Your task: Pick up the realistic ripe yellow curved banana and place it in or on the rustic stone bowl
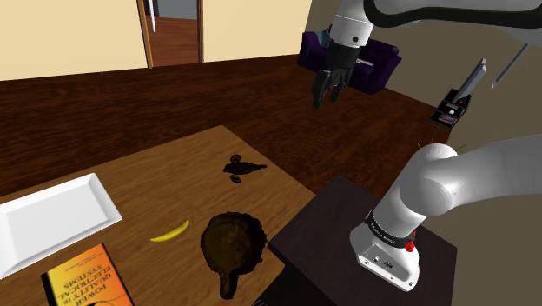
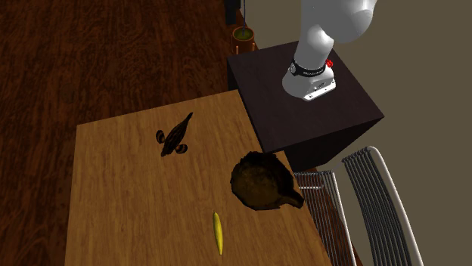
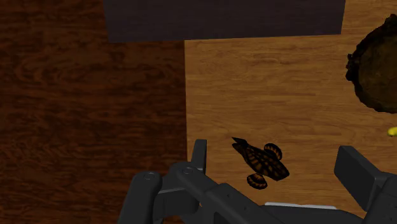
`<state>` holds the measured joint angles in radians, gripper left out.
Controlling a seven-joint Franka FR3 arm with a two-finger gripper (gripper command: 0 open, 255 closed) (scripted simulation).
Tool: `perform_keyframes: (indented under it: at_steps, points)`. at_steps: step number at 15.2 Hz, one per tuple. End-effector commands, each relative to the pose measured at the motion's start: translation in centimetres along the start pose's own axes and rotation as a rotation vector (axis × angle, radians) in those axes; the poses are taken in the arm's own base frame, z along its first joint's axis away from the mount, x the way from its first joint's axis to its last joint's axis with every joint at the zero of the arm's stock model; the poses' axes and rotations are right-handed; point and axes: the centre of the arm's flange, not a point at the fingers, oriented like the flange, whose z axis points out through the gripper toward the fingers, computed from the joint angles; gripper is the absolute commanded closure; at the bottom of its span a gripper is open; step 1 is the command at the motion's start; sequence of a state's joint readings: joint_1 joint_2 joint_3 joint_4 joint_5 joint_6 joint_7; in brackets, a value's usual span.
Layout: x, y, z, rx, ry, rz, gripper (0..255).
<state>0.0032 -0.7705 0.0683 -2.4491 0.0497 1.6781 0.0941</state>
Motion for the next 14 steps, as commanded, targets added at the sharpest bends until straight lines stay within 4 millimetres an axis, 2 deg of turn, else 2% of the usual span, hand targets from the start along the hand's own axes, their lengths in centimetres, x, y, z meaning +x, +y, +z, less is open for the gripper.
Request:
perform_keyframes:
  at_steps: [1, 7, 14]
  points:
    - [0.0, 0.0, 0.0, 0.0, 0.0, 0.0, 0]
    - [4.9, -3.7, 4.8, -0.005, 0.013, -0.197, 0]
    - [9.6, -9.2, 10.4, -0.012, 0.028, -0.427, 0]
